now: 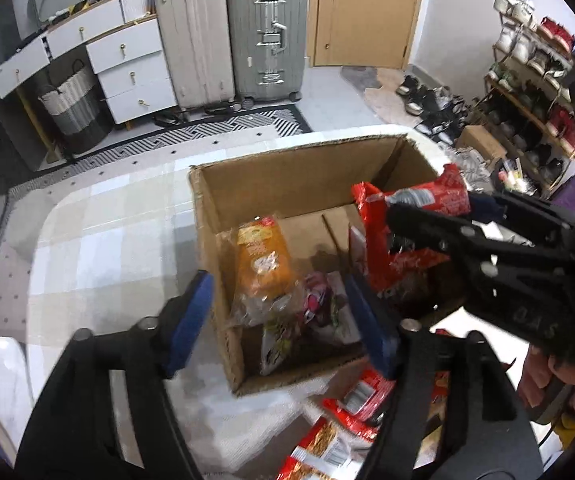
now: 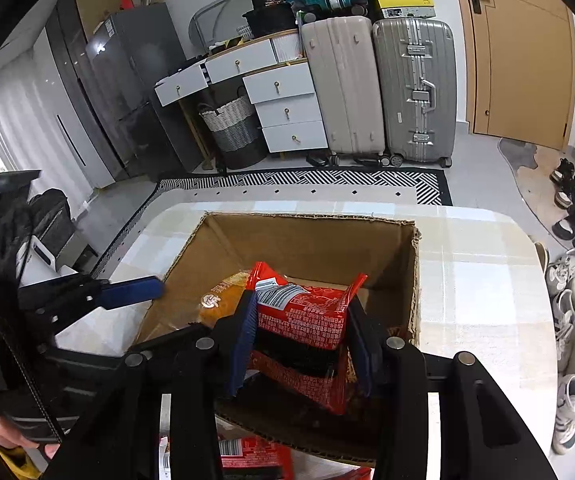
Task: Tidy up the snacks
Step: 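Lower the cake and red bag into the box and open both grippers, then withdraw both grippers from the box back over the snack pile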
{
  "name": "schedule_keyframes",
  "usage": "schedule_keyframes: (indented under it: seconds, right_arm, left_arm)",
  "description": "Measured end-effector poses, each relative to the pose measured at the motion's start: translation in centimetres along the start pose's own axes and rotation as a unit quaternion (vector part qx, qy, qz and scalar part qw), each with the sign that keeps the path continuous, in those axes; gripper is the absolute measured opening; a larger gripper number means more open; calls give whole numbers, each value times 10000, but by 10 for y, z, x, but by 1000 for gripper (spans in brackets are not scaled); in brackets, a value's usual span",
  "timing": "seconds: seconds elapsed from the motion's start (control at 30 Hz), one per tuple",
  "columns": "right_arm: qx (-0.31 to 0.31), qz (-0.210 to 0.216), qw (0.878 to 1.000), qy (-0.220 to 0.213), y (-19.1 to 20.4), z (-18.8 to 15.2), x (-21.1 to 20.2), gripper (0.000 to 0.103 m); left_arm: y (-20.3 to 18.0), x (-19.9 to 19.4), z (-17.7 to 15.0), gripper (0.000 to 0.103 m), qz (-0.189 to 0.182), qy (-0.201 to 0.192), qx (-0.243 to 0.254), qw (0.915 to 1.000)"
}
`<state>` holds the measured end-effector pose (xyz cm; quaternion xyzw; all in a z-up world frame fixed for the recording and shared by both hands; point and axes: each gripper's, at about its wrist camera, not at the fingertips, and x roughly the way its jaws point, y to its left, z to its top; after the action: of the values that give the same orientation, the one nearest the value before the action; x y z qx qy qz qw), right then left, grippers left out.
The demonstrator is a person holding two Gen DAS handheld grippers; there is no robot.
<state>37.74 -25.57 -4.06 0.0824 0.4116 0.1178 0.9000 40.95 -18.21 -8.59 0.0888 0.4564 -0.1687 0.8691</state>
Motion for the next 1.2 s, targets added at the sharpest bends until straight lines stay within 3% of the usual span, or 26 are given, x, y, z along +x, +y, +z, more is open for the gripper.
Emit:
schedule_keyframes:
  seconds: [0.37,0.6,0.97,1.07,1.2]
  right_arm:
    - [32,-124,9998,157,8,0,3,44]
    - [-136,-414,9990,-63,19,1,-20,48]
    - [-348,-179,9944,-978,63,-27,-129,49]
    - [-457,-123,9907,-1279,83,-47,-162,54]
    - [-546,51,9850,-1637,108,-84,-207,71]
  left_arm:
    - [10,-66,-20,77,76,-272,-76,9996]
    - [16,-117,-37,78,129,-430,-169,9988]
    - [15,-228,-95,83,248,-1069,-298,9935]
    - [12,-262,-120,85,286,-1296,-337,9906]
    - [6,-304,-157,87,452,-1639,-406,9846]
